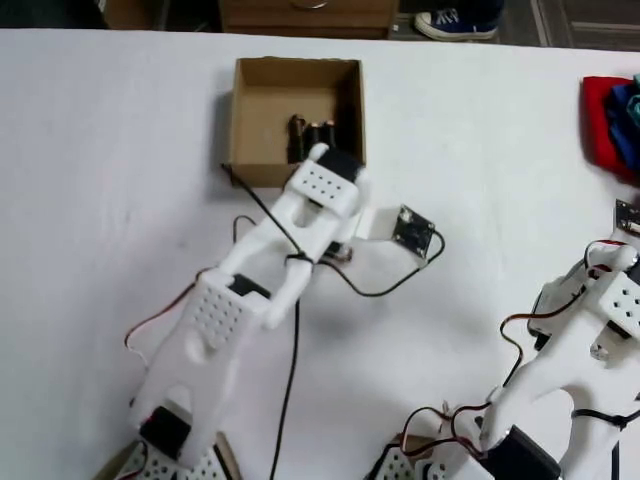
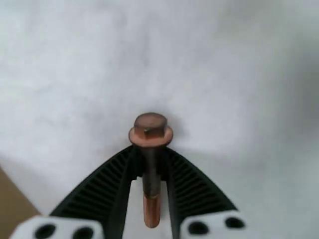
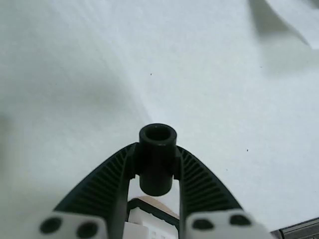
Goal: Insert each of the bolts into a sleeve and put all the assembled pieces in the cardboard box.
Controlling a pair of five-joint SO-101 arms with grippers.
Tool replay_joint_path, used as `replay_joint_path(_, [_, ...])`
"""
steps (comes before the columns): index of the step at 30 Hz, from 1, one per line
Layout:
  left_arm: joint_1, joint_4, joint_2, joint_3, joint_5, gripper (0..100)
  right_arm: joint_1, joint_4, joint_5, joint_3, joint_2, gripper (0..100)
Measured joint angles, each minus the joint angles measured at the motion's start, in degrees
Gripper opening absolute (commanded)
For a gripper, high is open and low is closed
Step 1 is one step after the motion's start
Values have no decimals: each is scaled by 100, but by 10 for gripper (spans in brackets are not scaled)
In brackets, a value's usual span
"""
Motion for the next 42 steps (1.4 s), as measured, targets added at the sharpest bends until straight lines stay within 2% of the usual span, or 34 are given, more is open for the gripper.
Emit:
replay_joint_path(5, [105, 26, 9, -114, 290, 25, 0, 0, 0, 97, -9, 21])
replay_joint_path(10, [132, 967, 26, -1407, 1116, 24, 0, -9, 255, 404, -18, 21])
replay_joint_path(17, [-519, 1134, -308, -3455, 3358, 24, 0, -114, 466, 492, -18, 21])
replay_joint_path(21, [-985, 1134, -1011, -3815, 4818, 24, -62, -193, 466, 888, -360, 21])
replay_joint_path(25, [-1284, 1134, -1916, -3824, 6374, 24, -545, -413, 457, 1600, -1495, 21])
replay_joint_path(27, [-1336, 1134, -2409, -3657, 6734, 24, -844, -580, 220, 1978, -2356, 21])
replay_joint_path(31, [-1345, 1134, -3429, -2655, 6936, 25, -1503, -1248, -237, 2708, -4448, 21])
replay_joint_path(35, [-1354, 1134, -4431, -1029, 6998, 25, -2699, -1829, -316, 3534, -6330, 21])
replay_joint_path(38, [-1345, 1125, -5327, 193, 7033, 25, -3604, -2013, -316, 3982, -6699, 21])
replay_joint_path(42, [-1345, 352, -6664, 1741, 7534, 25, -4484, -2620, -598, 4193, -6541, 21])
